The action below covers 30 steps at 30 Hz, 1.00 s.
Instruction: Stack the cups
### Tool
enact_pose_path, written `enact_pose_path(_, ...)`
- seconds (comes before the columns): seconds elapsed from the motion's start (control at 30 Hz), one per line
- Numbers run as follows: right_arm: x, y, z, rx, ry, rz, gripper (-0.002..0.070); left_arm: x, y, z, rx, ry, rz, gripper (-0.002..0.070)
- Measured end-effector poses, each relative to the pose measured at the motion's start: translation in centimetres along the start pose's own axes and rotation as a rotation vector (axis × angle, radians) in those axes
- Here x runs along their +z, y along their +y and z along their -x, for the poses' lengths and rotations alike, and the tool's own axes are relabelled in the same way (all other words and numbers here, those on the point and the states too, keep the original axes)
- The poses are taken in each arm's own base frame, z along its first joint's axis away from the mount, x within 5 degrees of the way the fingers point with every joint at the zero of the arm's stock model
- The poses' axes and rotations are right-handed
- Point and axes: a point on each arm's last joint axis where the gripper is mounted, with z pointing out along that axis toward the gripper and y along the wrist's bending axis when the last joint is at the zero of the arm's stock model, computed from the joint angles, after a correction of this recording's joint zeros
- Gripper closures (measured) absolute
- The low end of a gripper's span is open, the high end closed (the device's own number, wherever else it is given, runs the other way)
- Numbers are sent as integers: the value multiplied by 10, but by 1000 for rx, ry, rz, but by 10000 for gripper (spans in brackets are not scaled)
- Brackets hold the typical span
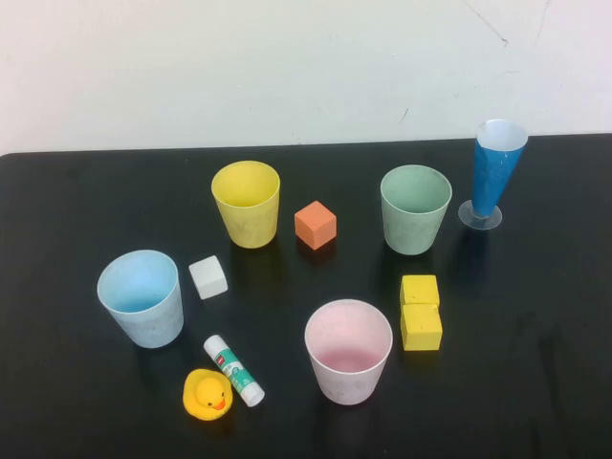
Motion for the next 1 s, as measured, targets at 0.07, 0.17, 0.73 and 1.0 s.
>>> enact_pose_path(0.07,0,0,0,0,0,0,679,0,0,0,0,0,0,677)
enact_pose_path(0.17,0,0,0,0,0,0,679,0,0,0,0,0,0,677)
enact_pose_path(0.73,0,0,0,16,0,0,679,0,0,0,0,0,0,677)
enact_pose_path(1.0,0,0,0,16,0,0,679,0,0,0,0,0,0,677)
